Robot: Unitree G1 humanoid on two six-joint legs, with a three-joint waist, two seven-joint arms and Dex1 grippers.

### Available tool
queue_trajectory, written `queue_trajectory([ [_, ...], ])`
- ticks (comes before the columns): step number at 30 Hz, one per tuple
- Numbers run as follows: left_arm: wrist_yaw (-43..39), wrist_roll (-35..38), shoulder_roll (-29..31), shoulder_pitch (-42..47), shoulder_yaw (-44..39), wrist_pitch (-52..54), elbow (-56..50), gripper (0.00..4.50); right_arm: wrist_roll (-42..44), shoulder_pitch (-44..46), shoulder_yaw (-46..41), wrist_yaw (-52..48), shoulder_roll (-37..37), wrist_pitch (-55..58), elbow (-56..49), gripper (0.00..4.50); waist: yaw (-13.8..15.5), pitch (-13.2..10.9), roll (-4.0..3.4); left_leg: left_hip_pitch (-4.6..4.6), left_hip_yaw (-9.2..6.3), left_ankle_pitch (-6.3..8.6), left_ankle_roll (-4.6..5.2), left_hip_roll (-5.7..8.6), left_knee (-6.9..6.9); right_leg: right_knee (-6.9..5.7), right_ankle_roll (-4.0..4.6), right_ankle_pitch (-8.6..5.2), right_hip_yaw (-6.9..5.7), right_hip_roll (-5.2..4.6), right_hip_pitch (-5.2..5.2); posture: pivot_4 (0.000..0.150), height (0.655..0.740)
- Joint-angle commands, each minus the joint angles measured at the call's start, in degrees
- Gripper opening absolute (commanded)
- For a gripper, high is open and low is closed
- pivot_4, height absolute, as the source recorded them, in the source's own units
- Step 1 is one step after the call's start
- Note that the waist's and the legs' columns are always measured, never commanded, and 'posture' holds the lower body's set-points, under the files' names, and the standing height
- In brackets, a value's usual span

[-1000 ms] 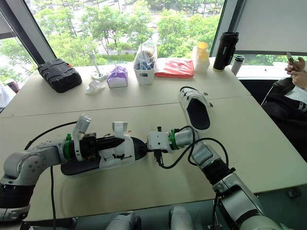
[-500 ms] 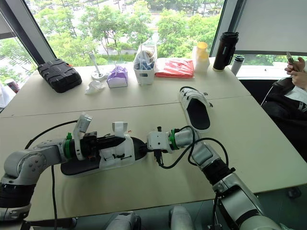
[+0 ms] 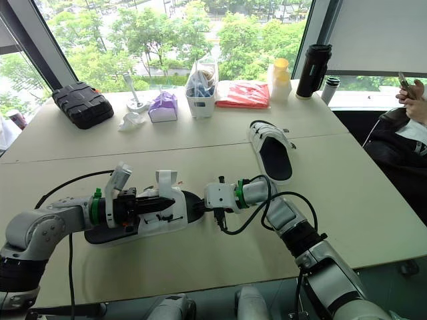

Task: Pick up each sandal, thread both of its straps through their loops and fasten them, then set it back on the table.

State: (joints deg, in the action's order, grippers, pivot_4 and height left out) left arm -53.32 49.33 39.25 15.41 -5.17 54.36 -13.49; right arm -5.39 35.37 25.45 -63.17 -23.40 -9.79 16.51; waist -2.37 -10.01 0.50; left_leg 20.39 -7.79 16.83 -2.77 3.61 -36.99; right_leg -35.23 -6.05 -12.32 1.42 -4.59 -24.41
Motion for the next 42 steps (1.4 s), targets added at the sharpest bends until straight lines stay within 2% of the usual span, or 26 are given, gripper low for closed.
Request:
queue_trajectory([
  [1,0.31,0.64,-0.50,0.94,-1.49,-0.87,-0.42,0.20,-0.82,0.13,0.28,0.25,0.20,0.60,0.58,0.00,0.01,0.00,0.00,0.00,0.00,0.00,0.00,0.00,0.00,0.00,0.00,0.00,0.00,0.00,0.00,0.150,0.7400],
  [17,1.13,4.71,-1.18,3.07,-4.68,1.84,0.08,0.20,-0.82,0.45,0.27,0.19,0.28,0.38,1.08,0.00,0.00,0.00,0.00,0.00,-0.01,0.00,0.00,0.00,0.00,0.00,0.00,0.00,0.00,0.00,0.00,0.150,0.7400],
  [22,1.97,5.87,-2.21,2.58,-3.46,2.70,-1.22,0.20,-0.87,0.47,0.29,0.21,0.36,0.29,1.13,0.00,-0.06,0.00,0.00,-0.01,-0.01,0.00,0.00,0.00,0.00,0.00,-0.01,0.00,0.00,0.00,0.00,0.150,0.7400],
  [42,0.68,1.99,-5.11,0.11,0.54,-0.07,1.84,0.20,-0.82,-0.17,0.28,0.24,0.11,0.93,0.02,0.00,0.00,0.00,0.01,-0.01,0.01,0.00,0.00,-0.01,-0.01,0.00,0.00,0.00,0.00,0.01,0.00,0.150,0.7400],
])
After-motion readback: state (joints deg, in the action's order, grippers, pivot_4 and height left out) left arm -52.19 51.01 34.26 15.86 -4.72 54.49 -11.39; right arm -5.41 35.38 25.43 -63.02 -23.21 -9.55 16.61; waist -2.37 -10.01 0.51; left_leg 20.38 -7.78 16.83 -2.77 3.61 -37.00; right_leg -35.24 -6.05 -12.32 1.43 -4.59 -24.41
